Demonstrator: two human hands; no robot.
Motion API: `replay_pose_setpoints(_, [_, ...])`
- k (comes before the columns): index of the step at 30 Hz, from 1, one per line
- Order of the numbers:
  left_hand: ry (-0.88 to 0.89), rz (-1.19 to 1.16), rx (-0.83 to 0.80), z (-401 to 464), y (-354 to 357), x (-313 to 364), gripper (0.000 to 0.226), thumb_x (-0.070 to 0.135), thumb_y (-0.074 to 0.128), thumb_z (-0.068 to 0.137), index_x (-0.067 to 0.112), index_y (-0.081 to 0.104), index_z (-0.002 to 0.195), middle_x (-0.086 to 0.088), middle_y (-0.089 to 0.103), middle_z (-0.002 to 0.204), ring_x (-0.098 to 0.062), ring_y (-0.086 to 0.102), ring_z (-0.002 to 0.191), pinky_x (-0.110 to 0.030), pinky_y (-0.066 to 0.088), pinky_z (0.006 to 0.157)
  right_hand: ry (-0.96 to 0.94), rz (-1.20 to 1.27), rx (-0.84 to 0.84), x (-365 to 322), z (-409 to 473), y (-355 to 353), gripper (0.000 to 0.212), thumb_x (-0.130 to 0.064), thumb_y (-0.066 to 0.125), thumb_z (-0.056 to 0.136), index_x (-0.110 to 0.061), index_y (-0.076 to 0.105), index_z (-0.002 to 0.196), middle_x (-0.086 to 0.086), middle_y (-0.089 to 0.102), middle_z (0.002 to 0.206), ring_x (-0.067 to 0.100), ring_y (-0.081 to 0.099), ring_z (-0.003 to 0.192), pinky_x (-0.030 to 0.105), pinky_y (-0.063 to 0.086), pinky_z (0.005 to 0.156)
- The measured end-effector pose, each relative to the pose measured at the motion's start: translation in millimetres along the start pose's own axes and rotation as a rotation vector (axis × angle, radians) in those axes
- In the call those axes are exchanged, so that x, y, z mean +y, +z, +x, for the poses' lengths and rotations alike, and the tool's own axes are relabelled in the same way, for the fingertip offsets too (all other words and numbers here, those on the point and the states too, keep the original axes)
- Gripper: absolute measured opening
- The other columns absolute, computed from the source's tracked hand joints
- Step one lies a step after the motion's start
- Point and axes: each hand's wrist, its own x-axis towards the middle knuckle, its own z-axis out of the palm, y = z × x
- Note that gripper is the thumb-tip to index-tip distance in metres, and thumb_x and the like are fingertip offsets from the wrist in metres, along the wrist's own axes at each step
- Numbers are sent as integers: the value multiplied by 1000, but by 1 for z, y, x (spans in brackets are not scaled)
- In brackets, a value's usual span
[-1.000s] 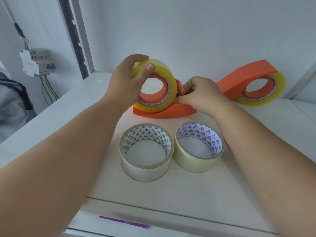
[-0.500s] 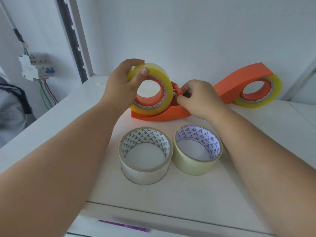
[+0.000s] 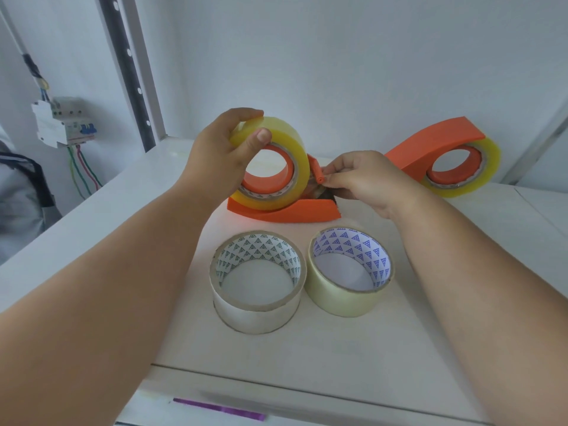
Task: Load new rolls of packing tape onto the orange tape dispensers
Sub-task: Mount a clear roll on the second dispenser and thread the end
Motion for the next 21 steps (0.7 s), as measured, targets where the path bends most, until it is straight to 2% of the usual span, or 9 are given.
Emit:
replay_pose_setpoints(3, [17,17,-16,2,-3,0,39,45,53,90,27,55,125,15,56,112,-4,53,101,-5,37,80,-73,-132,-5,1,-2,-3,15,-10,64,87,-21,61,77,0,71,80,16,67,80,33,53,85])
replay_pose_setpoints(5, [20,25,-22,2,-4,-1,40,46,53,90,28,54,125,14,56,111,-5,54,100,-9,39,81,-114,-191,-3,2,-2,-4,17,-11,59,90,-23,58,78,1,70,84,17,68,81,30,53,82])
replay_pose_setpoints(10, [10,48,-19,2,-7,-2,41,48,53,89,29,53,125,17,57,101,2,57,88,-3,40,73,-137,-182,-26,2,-4,-5,16,-7,48,94,-19,52,84,-2,63,79,9,65,74,15,50,66])
replay_pose_setpoints(13, [-1,31,-39,3,-8,-6,38,48,54,89,30,52,123,1,64,103,-15,62,93,-16,46,77,-219,-321,6,9,-4,-9,18,-8,46,94,-22,49,83,-4,66,87,10,66,83,25,51,77])
replay_pose_setpoints(15, [-8,25,-63,4,-9,-10,37,48,54,89,31,52,123,-11,65,102,-23,62,93,-22,47,76,-337,-485,97,12,-6,-15,20,-8,42,94,-24,51,87,-4,70,99,14,67,91,30,51,81])
replay_pose_setpoints(16, [-13,22,-74,4,-10,-11,38,48,54,89,32,51,123,-14,65,102,-25,61,93,-24,47,76,-389,-552,140,13,-7,-18,23,-7,40,94,-25,55,90,-2,70,96,11,67,88,29,52,79])
replay_pose_setpoints(18, [-23,6,-89,4,-11,-13,36,52,53,87,37,51,121,-15,64,104,-26,62,96,-30,49,81,-423,-628,164,11,-10,-23,27,-3,38,93,-17,61,97,-8,65,79,-6,60,69,13,44,65])
replay_pose_setpoints(19, [-28,-2,-93,4,-12,-13,35,54,52,86,40,50,118,-15,64,105,-26,62,97,-34,51,85,-419,-657,161,11,-10,-25,28,-1,38,93,-14,62,99,-9,64,79,-5,57,68,13,40,62])
replay_pose_setpoints(21, [-40,-3,-105,4,-13,-14,35,56,52,84,44,49,117,-13,63,107,-25,62,98,-37,51,89,-411,-666,158,12,-10,-25,28,-1,37,94,-12,62,100,-1,68,97,10,60,86,24,42,73])
